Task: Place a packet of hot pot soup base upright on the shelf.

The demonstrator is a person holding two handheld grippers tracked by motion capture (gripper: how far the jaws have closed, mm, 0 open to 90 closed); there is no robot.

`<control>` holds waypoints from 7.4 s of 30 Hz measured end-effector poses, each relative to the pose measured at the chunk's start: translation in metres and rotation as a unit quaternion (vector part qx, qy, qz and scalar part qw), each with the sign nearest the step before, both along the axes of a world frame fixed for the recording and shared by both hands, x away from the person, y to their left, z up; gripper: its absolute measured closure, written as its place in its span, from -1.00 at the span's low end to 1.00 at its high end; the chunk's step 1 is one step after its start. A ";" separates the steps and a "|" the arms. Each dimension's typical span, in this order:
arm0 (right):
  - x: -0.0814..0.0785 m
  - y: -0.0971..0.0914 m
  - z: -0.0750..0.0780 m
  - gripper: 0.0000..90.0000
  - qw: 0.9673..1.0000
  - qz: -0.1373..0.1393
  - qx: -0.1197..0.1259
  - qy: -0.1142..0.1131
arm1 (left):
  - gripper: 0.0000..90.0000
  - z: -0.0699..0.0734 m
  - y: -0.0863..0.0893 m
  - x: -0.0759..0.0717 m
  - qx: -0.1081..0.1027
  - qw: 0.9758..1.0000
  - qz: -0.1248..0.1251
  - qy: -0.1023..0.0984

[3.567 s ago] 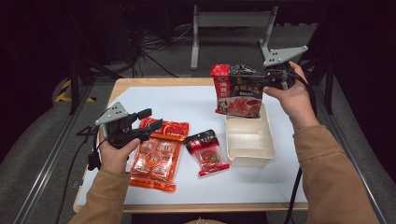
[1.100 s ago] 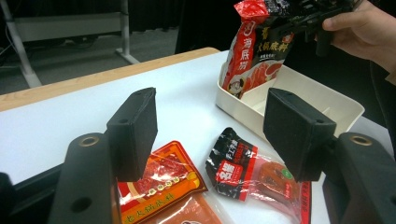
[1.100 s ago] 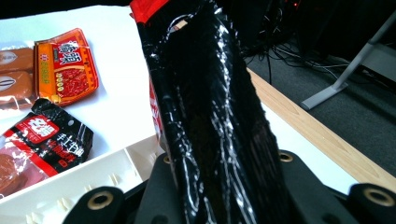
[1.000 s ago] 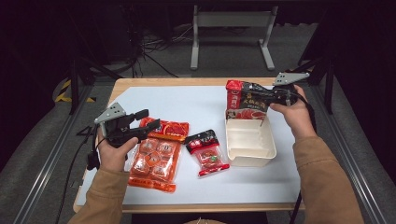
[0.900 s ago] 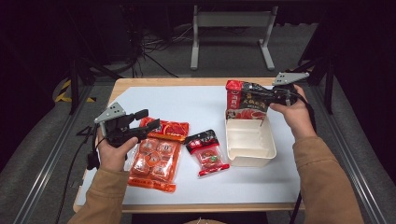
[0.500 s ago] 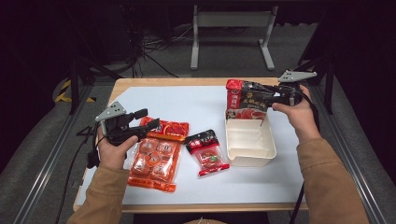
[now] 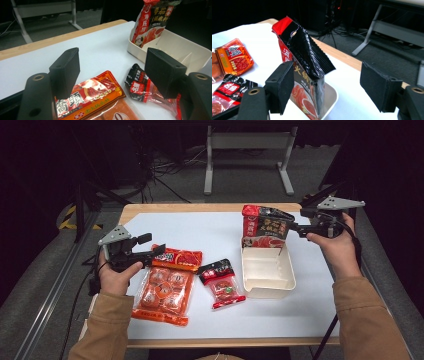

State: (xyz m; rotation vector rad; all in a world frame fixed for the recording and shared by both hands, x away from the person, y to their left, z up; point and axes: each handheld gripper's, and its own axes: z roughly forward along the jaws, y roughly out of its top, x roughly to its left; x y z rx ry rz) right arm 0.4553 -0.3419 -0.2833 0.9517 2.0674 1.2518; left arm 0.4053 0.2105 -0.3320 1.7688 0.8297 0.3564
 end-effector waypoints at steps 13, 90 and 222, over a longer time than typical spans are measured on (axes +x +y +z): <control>-0.039 -0.008 0.009 -0.29 1.000 0.005 0.019 0.006 | -0.36 0.000 0.007 -0.001 0.032 0.999 0.002 0.000; -0.080 0.021 -0.057 -0.27 0.998 0.058 0.015 0.032 | -0.33 -0.105 0.029 0.102 0.091 0.981 0.032 0.167; -0.101 0.081 -0.026 0.04 0.982 0.175 0.071 0.003 | 1.00 0.067 0.031 -0.051 0.008 0.988 -0.133 -0.076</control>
